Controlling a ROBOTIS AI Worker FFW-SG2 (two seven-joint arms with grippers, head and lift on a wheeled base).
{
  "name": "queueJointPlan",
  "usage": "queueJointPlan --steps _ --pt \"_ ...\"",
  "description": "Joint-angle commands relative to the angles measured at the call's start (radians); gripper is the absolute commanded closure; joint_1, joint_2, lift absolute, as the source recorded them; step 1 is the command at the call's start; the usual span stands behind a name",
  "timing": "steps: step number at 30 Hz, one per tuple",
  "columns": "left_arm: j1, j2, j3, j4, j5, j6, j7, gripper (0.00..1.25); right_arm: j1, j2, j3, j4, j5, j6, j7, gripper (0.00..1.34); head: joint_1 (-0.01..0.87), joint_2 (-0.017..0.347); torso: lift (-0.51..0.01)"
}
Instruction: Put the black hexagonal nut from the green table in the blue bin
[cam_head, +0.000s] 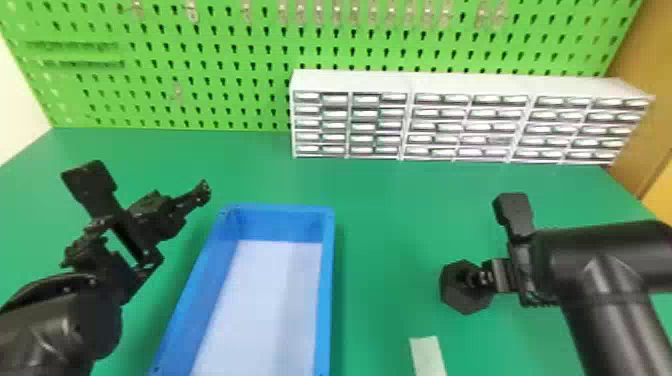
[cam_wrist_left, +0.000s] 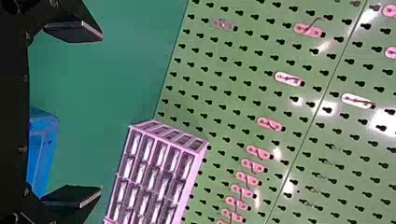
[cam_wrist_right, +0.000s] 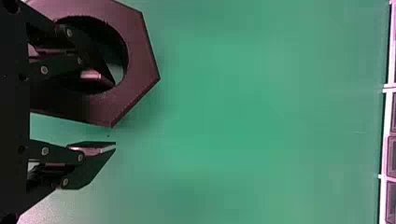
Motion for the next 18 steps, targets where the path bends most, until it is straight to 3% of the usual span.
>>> queueJointPlan --steps 1,5,18 --pt "0.0 0.001 0.0 0.0 0.0 0.0 0.0 0.12 -0.001 0.0 0.008 0.002 0.008 0.003 0.0 0.87 0.666 0.032 -0.1" --pt "0.0 -0.001 0.0 0.0 0.0 0.0 0.0 0.12 -0.003 0.0 0.014 0.002 0.016 0.006 0.0 0.94 0.666 0.032 -0.1" --pt "0.0 0.001 0.0 0.0 0.0 0.0 0.0 0.12 -0.006 -0.002 0.02 0.002 0.019 0.005 0.0 0.96 0.666 0.032 -0.1"
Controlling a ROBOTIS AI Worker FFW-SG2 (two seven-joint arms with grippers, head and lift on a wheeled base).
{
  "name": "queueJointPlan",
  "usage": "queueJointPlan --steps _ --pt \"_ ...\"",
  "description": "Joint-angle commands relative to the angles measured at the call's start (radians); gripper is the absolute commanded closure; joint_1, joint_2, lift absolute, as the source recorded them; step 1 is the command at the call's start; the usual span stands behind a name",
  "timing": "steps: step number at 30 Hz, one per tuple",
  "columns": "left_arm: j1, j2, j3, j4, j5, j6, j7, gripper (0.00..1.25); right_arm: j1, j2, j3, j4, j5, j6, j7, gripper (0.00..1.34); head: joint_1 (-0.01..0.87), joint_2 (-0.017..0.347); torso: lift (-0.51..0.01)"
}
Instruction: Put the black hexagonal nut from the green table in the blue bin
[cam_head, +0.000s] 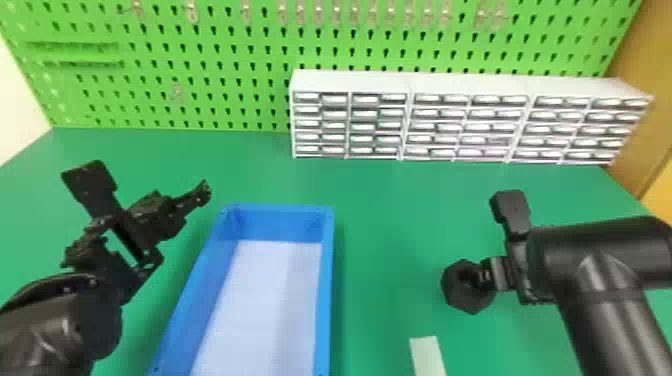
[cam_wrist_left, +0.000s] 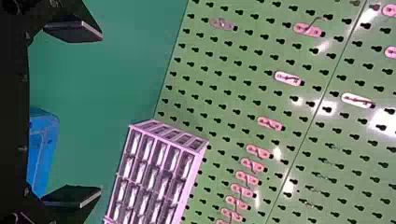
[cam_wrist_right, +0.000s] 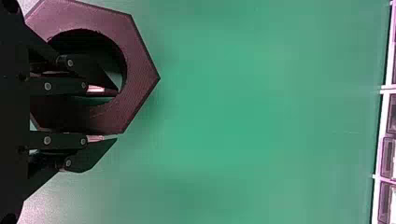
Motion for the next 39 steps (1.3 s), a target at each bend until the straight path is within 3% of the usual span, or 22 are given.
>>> queueJointPlan --steps 1,11,21,39 --pt "0.0 0.001 0.0 0.0 0.0 0.0 0.0 0.12 -0.001 -0.001 -0.001 -0.001 0.0 0.0 0.0 0.95 0.666 0.032 -0.1" --pt "0.003 -0.001 0.004 0.0 0.0 0.0 0.0 0.12 -0.008 -0.011 -0.007 -0.01 0.003 -0.008 0.0 0.95 0.666 0.032 -0.1" --pt "0.003 -0.001 0.005 0.0 0.0 0.0 0.0 0.12 -0.022 -0.02 0.016 -0.063 0.094 -0.031 0.0 0.95 0.666 0.032 -0.1" --pt "0.006 -0.001 0.007 0.0 0.0 0.0 0.0 0.12 -0.039 -0.031 0.043 -0.132 0.127 -0.149 0.0 0.95 0.666 0.032 -0.1"
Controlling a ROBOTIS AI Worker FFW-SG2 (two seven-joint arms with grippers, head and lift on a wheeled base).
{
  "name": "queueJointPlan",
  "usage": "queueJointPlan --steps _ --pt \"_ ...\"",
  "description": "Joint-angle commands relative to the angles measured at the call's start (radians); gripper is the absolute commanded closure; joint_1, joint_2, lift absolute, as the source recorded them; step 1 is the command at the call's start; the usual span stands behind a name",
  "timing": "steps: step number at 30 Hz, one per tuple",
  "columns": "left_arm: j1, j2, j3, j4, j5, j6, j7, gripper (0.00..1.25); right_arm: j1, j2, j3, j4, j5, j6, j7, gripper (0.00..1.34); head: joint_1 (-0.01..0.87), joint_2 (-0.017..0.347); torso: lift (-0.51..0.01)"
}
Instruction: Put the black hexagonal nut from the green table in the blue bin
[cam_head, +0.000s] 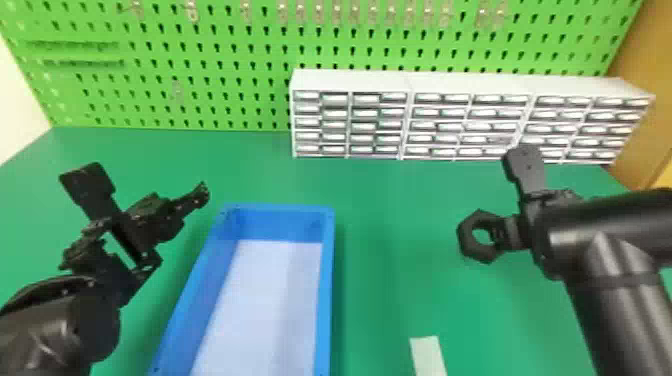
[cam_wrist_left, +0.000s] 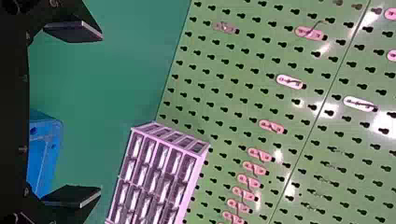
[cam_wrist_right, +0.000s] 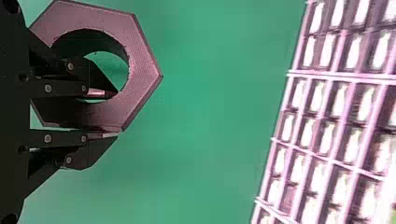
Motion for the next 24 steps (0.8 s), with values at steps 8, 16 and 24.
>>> queueJointPlan --steps 8,16,24 --pt "0.0 -0.001 0.001 0.0 0.0 0.0 0.0 0.12 0.006 0.003 -0.025 -0.02 -0.058 -0.192 0.0 0.95 0.666 0.032 -0.1" --pt "0.0 0.0 -0.001 0.0 0.0 0.0 0.0 0.12 0.022 0.019 -0.048 0.006 -0.141 -0.384 -0.001 0.95 0.666 0.032 -0.1" --pt "-0.002 0.0 -0.001 0.0 0.0 0.0 0.0 0.12 0.022 0.019 -0.023 0.043 -0.218 -0.553 -0.006 0.95 0.666 0.032 -0.1"
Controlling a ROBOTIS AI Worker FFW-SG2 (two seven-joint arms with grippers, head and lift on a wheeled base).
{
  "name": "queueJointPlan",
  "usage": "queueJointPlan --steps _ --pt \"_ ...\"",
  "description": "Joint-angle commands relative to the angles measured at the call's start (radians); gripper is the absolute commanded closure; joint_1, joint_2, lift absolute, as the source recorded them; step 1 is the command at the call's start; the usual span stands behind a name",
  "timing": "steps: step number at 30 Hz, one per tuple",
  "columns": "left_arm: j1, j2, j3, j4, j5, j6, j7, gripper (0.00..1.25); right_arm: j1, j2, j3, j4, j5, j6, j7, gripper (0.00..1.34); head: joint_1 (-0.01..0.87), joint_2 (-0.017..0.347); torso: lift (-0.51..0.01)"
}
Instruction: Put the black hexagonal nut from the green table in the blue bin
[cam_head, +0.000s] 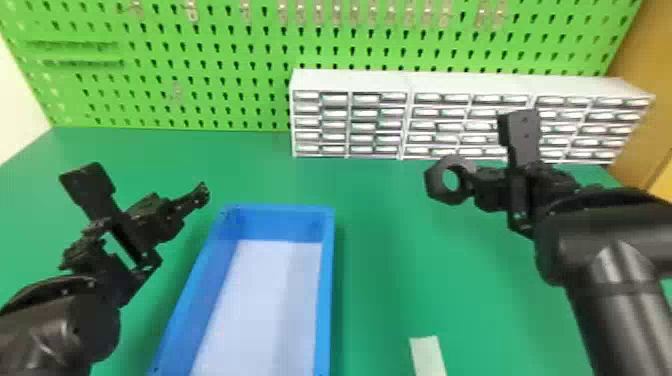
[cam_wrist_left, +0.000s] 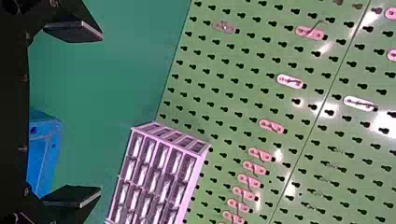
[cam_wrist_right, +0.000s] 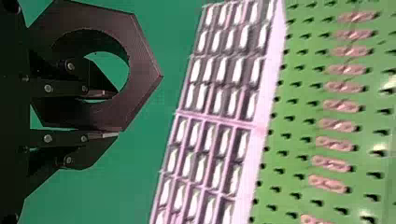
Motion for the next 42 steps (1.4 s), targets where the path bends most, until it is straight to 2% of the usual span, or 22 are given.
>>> queueJointPlan --steps 1,7,18,29,42 --pt "-0.001 0.0 0.001 0.0 0.0 0.0 0.0 0.12 -0.001 -0.001 0.022 0.023 -0.048 -0.102 -0.004 0.95 0.666 0.032 -0.1" --pt "-0.001 0.0 0.0 0.0 0.0 0.0 0.0 0.12 -0.007 -0.013 0.059 0.051 -0.106 -0.191 -0.01 0.95 0.666 0.032 -0.1" --pt "-0.001 0.0 0.001 0.0 -0.003 0.0 0.0 0.12 -0.047 -0.035 0.192 0.115 -0.214 -0.286 -0.01 0.95 0.666 0.032 -0.1" --pt "-0.003 0.0 0.001 0.0 -0.005 0.0 0.0 0.12 -0.098 -0.061 0.355 0.157 -0.345 -0.304 -0.008 0.95 0.666 0.032 -0.1" --pt "-0.001 0.0 0.001 0.0 -0.006 0.0 0.0 0.12 -0.127 -0.087 0.474 0.166 -0.454 -0.304 -0.008 0.95 0.666 0.032 -0.1"
